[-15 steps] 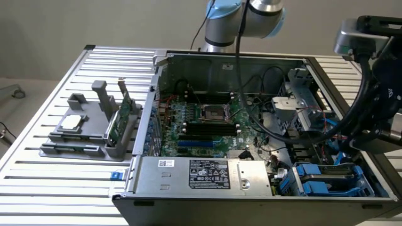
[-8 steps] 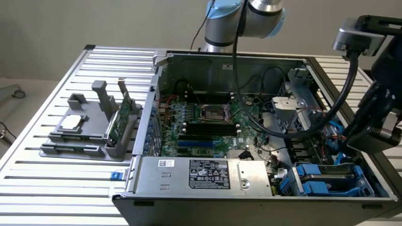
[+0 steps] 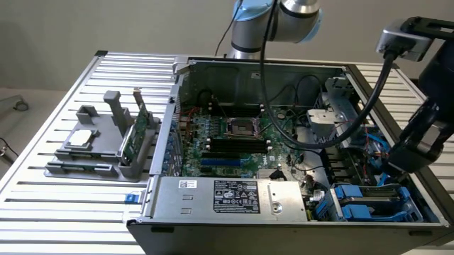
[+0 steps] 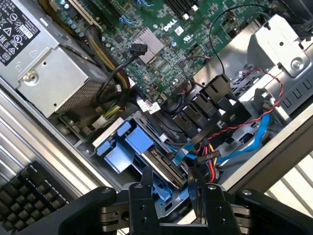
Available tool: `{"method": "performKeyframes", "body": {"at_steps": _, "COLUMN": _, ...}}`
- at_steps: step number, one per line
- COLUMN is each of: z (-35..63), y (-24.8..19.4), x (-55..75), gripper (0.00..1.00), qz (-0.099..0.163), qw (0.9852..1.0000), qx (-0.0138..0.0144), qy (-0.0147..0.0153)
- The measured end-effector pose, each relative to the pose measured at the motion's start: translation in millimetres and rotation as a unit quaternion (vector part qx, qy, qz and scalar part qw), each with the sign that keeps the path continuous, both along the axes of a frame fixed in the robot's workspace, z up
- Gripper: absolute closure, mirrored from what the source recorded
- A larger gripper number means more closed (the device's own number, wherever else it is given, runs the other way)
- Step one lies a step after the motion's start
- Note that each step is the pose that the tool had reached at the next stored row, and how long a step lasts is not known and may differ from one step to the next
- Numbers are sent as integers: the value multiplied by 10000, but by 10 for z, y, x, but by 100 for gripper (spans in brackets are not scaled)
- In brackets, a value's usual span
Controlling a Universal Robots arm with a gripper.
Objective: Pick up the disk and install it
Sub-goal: 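Insert the first disk wire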
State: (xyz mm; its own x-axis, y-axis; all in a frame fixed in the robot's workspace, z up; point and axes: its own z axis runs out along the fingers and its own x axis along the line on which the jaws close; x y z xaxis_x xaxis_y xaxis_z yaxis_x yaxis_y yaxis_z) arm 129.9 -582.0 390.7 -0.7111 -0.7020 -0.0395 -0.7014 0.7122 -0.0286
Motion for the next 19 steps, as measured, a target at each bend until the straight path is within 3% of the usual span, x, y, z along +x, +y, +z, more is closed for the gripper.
{"method": "performKeyframes", "body": {"at_steps": 4, "z": -9, "y": 0, "x": 0, "gripper": 58, "qz": -362, "qw": 9993, "qx": 0, "qy": 0}}
{"method": "performKeyframes", "body": {"at_steps": 9, "z": -19, "y": 0, "x": 0, "gripper": 58, "qz": -816, "qw": 9967, "qx": 0, "qy": 0}}
{"method": "performKeyframes", "body": {"at_steps": 14, "z": -29, "y": 0, "x": 0, "gripper": 58, "qz": -1269, "qw": 9919, "qx": 0, "qy": 0}}
{"method": "performKeyframes", "body": {"at_steps": 19, "z": -38, "y": 0, "x": 0, "gripper": 58, "qz": -1722, "qw": 9851, "qx": 0, "qy": 0}}
